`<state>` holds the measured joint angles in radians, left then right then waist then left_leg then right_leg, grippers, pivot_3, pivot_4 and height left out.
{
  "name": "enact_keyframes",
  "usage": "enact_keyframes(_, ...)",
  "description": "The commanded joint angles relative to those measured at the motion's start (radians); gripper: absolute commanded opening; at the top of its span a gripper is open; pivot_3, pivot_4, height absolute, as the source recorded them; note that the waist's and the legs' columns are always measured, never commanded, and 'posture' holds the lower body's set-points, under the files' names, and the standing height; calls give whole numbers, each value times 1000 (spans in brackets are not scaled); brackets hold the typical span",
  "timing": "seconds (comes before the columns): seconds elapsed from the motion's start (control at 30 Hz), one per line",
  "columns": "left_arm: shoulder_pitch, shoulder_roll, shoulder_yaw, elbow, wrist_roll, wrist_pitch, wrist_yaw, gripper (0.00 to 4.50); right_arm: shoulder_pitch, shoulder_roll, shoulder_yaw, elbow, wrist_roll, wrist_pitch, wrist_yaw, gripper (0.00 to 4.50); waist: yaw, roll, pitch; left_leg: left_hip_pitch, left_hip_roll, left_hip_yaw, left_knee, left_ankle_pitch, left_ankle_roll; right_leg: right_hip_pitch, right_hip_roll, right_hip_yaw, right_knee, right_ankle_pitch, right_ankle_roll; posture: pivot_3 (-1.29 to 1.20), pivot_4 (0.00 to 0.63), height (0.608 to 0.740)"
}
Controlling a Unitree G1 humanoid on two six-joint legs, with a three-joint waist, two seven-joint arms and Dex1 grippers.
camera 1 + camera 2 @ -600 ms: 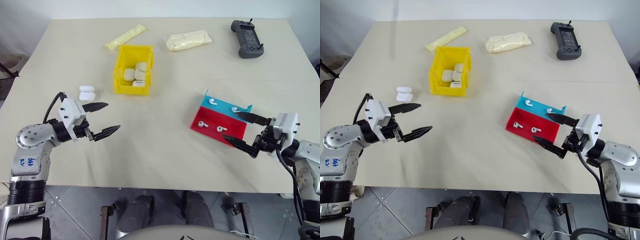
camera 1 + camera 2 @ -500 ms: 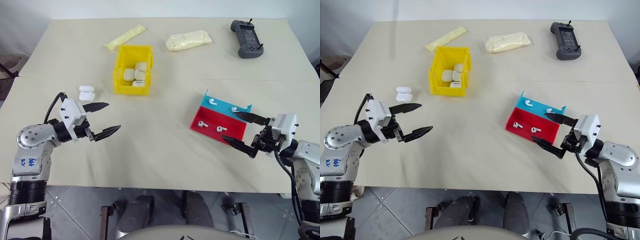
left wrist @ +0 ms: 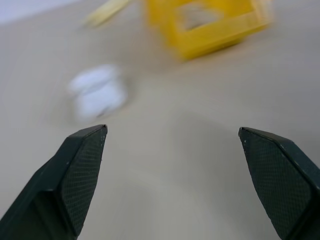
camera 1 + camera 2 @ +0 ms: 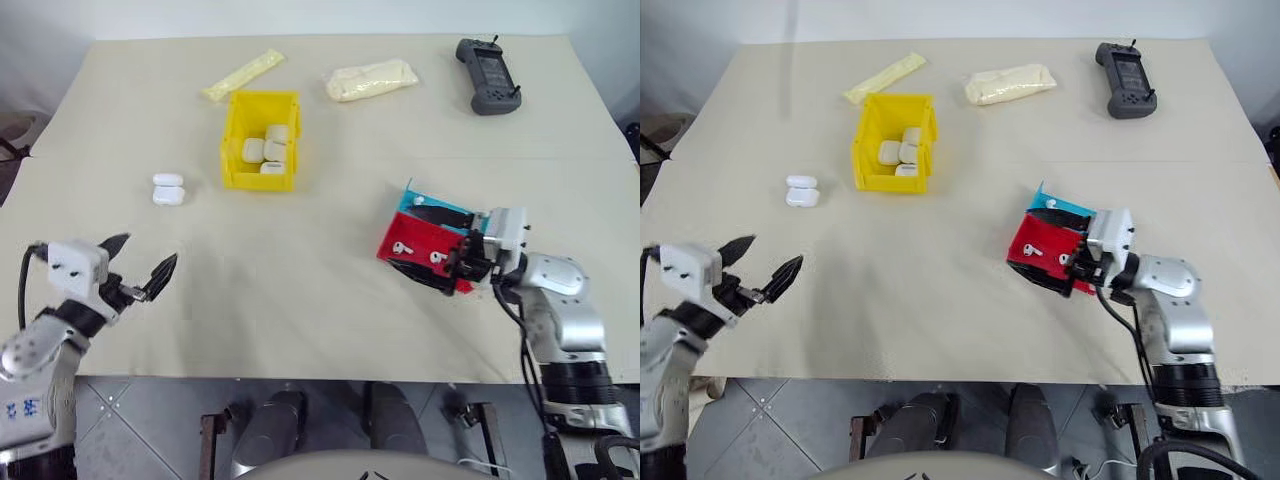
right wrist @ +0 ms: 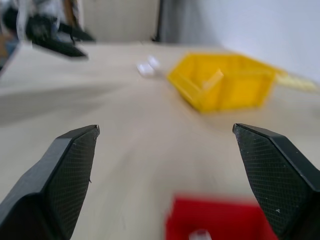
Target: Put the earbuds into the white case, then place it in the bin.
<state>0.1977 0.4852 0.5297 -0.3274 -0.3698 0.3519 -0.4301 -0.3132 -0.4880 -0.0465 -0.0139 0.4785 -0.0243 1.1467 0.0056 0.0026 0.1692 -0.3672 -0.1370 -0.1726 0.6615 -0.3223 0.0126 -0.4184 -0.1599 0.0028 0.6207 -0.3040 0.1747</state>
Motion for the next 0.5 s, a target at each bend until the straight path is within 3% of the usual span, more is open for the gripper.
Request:
enact_keyframes(0.03, 26, -95, 81, -129, -50, 103, 173, 4483, -44, 60, 28, -31, -27, -53, -51, 4500, 12, 0, 0, 0, 0, 0, 1, 0, 0, 0, 0, 0, 0, 0, 0, 0, 150, 740)
enact_keyframes(0.17, 1, -148, 93, -174, -54, 186, 283, 4483, -71, 79, 45, -26, -47, -65, -65, 4500, 27, -1, 0, 0, 0, 0, 2, 0, 0, 0, 1, 1, 1, 1, -1, 0, 150, 740)
enact_keyframes(0.33, -111, -49, 92, -171, -121, 346, 286, 4483, -74, 36, 20, -19, -39, -46, -56, 4500, 24, -3, 0, 0, 1, 0, 2, 0, -1, 0, 3, 2, 1, 1, -1, 0, 150, 740)
enact_keyframes(0.5, -485, 208, 4, 60, -126, 688, 300, 4483, -37, -58, -30, -75, 6, 47, -57, 4500, 22, -5, 1, -2, 6, 0, 3, -1, -5, -2, 10, 2, 1, 2, -4, 0, 150, 740)
